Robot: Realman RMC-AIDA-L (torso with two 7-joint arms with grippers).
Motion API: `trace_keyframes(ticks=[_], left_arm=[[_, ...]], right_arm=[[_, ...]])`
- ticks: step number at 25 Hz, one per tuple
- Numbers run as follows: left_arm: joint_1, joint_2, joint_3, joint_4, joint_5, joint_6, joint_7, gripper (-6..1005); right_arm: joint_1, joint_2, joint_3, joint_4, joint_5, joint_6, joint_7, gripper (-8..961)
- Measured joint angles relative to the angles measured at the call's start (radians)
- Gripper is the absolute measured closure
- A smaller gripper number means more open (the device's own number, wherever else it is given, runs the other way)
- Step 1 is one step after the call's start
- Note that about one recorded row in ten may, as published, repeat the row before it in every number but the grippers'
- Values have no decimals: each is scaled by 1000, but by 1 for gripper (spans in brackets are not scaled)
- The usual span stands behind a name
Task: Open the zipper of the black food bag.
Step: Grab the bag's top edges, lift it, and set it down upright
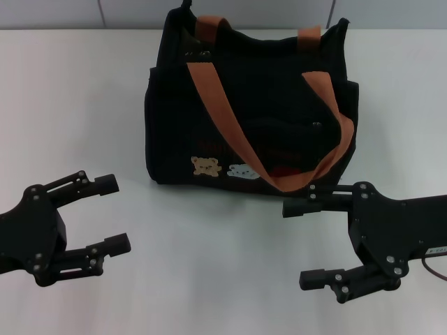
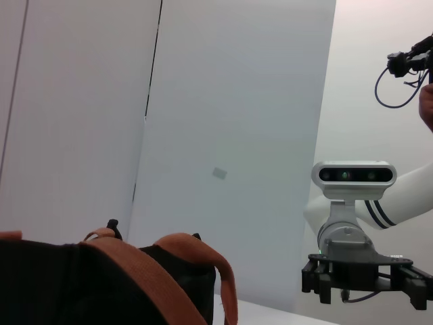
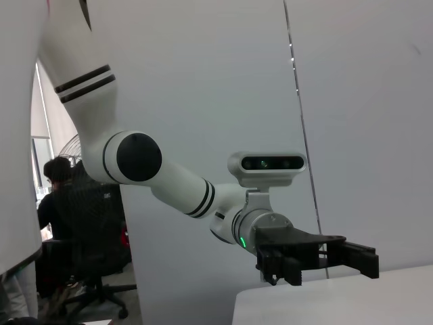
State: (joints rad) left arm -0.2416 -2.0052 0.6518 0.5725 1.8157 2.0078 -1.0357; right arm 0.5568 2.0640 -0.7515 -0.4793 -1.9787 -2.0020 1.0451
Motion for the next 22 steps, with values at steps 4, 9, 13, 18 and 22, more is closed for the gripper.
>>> trace_keyframes(ticks=[4,9,13,18,22], left_arm=[[-2,-1,0,0,0,-1,0,157],[-3,-3,0,-1,1,-3,0,157],[-4,-9,0,-1,1,-5,0,158],[-14,-45,-67,-20,-6,-56,15,158],[-32,-60,-138,-81,-8,-78,64,158]], right_arm=[[-4,0,0,1,0,2,0,113],[-8,3,0,1,1,2,1,113],[-14,8,3,1,1,0,1,113],[-34,10,83,2,3,3,-3,113],[-50,11,155,9,3,2,-7,113]])
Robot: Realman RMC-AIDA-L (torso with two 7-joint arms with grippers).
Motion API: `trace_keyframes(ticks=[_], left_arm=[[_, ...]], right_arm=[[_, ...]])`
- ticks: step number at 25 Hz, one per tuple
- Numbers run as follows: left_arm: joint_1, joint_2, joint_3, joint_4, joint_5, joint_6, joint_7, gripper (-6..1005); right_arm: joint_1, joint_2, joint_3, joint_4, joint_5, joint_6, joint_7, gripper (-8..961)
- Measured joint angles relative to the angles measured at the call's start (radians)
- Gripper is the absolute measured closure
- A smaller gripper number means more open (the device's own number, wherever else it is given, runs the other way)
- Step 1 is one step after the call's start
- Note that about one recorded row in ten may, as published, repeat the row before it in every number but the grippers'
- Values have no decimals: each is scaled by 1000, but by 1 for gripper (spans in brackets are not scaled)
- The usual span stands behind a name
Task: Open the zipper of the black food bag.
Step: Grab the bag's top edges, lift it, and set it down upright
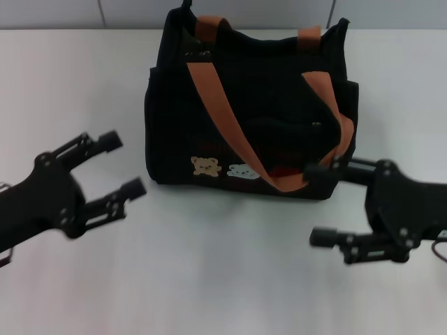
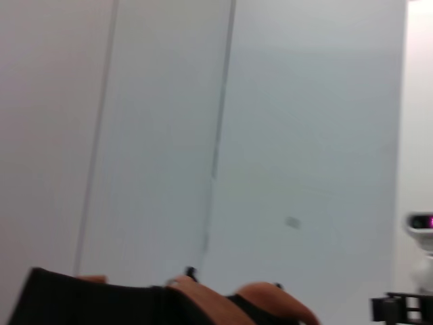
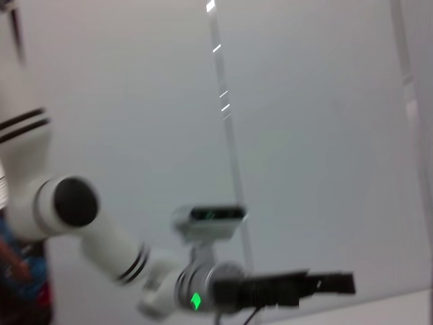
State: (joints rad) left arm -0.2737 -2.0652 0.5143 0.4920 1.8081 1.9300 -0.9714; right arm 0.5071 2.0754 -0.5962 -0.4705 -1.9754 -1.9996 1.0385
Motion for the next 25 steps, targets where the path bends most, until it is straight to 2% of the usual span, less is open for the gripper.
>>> trace_keyframes(ticks=[2,4,10,18,25], left_arm=[[0,0,0,0,0,0,0,158],[-70,-3,-76,-159,-1,-179,109,158],[-146,-7,-130,-280,-16,-386,187,157],[-186,-8,-101,-309,-19,-461,207,161],[-189,-9,-96,-311,-20,-461,215,370]], right_arm=[[-13,0,47,9,1,-5,-3,113],[-26,0,82,16,1,-11,-6,113],[-65,0,124,24,3,-22,-18,113],[-83,0,128,42,3,-25,-33,113],[-85,0,128,58,3,-25,-55,113]])
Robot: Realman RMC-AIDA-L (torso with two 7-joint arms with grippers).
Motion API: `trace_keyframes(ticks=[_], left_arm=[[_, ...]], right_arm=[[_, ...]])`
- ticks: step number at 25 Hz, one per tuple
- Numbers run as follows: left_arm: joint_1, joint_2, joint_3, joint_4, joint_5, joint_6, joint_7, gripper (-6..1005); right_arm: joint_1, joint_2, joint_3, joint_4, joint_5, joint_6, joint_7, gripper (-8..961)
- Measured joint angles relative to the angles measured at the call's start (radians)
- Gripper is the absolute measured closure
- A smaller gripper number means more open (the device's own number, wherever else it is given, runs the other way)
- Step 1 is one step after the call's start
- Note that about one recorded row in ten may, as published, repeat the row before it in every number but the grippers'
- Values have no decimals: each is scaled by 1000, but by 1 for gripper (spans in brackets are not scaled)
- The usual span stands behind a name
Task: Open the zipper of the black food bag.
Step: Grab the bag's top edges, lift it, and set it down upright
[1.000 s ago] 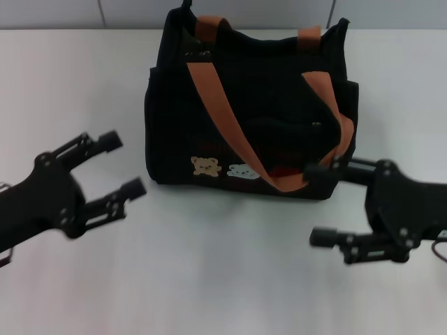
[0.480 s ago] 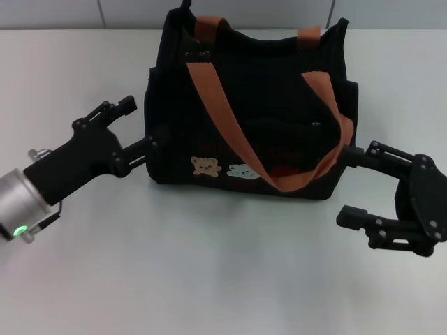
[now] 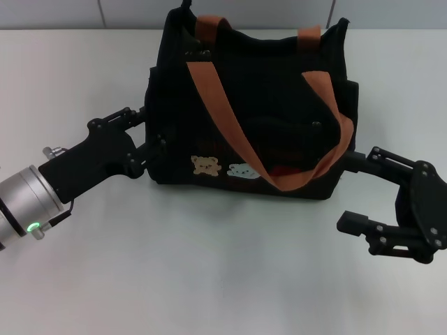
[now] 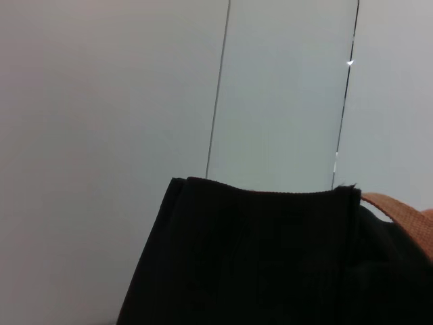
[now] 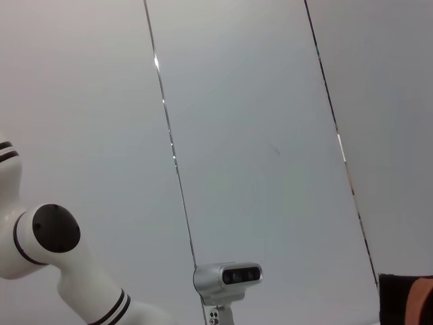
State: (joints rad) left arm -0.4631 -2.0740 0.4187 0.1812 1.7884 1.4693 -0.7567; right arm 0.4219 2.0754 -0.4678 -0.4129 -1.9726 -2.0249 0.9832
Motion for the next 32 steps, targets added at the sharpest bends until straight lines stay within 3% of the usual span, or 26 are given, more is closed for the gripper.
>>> trace_keyframes(ticks=[10,15,22,32], left_arm=[[10,0,10,-3,2,1,17,591],[16,0,13,-5,-1,9,30,783],[19,3,9,-5,-2,24,44,873],[30,9,-17,38,-5,27,30,893]], right_arm=[[7,2,0,6,0,0,-1,113],[9,2,0,11,0,1,-2,113],[10,2,0,11,0,3,-2,113],[15,2,0,12,18,11,-2,112]])
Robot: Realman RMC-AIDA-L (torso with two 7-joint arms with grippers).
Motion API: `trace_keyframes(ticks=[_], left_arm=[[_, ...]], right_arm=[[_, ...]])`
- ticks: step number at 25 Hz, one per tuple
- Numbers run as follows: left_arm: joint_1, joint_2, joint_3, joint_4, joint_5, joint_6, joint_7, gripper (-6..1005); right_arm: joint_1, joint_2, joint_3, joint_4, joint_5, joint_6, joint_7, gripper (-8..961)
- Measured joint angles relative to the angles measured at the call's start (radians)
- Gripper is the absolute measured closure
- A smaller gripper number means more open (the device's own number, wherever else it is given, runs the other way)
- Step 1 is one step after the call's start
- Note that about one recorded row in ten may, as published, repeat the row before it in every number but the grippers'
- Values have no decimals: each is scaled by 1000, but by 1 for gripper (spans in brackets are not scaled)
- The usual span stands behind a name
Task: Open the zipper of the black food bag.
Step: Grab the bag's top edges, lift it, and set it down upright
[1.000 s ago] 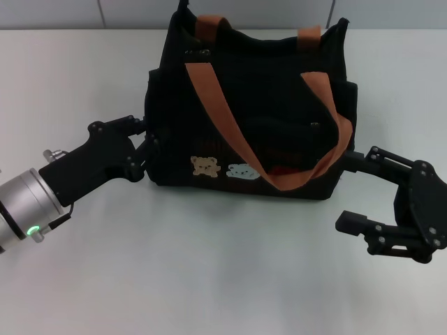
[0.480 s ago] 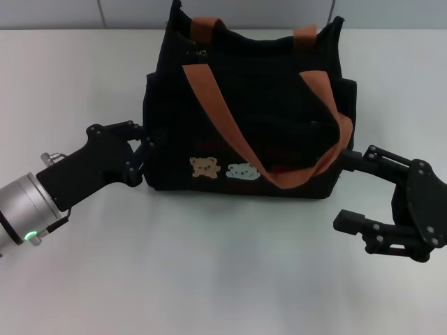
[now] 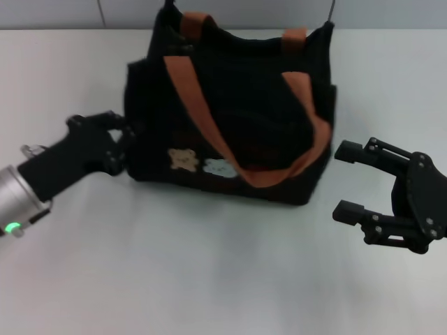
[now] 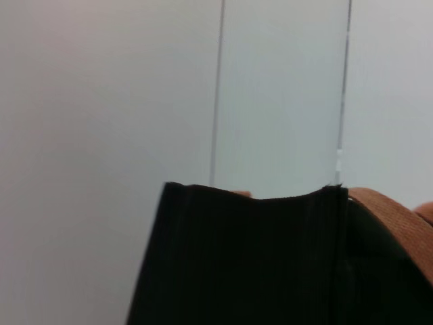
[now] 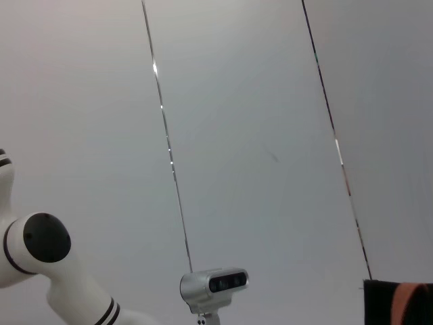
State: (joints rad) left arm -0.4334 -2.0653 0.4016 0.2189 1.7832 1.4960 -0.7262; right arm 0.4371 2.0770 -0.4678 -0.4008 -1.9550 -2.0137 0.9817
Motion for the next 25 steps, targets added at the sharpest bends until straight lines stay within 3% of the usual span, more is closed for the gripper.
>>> trace_keyframes(ticks=[5,6,10,11,14,16,17,18,20,21,25], left_arm=[[17,9,-46,116,-1,41,-86,892],[22,22,-56,191,-1,79,-134,892],[21,46,-60,284,-1,139,-188,892],[17,56,-59,361,-1,182,-232,892],[10,58,-55,453,-1,231,-275,893],[2,49,-20,574,-1,291,-313,896],[2,49,-20,574,-1,291,-313,898],[1,39,34,627,1,313,-319,899],[2,31,76,649,1,317,-317,899],[8,9,163,684,1,317,-305,899],[8,-3,238,696,0,311,-293,898]], right_arm=[[1,0,0,3,31,2,0,112],[1,0,0,4,41,4,0,112],[0,0,1,6,52,10,0,112],[0,0,1,10,55,16,0,112],[1,0,1,13,56,23,0,112],[5,1,2,23,57,38,-1,112],[5,1,2,23,57,38,-1,112],[7,1,2,33,57,48,-4,112],[7,1,3,39,58,54,-8,112],[8,1,11,46,59,63,-13,112],[9,2,39,65,60,83,-23,112]])
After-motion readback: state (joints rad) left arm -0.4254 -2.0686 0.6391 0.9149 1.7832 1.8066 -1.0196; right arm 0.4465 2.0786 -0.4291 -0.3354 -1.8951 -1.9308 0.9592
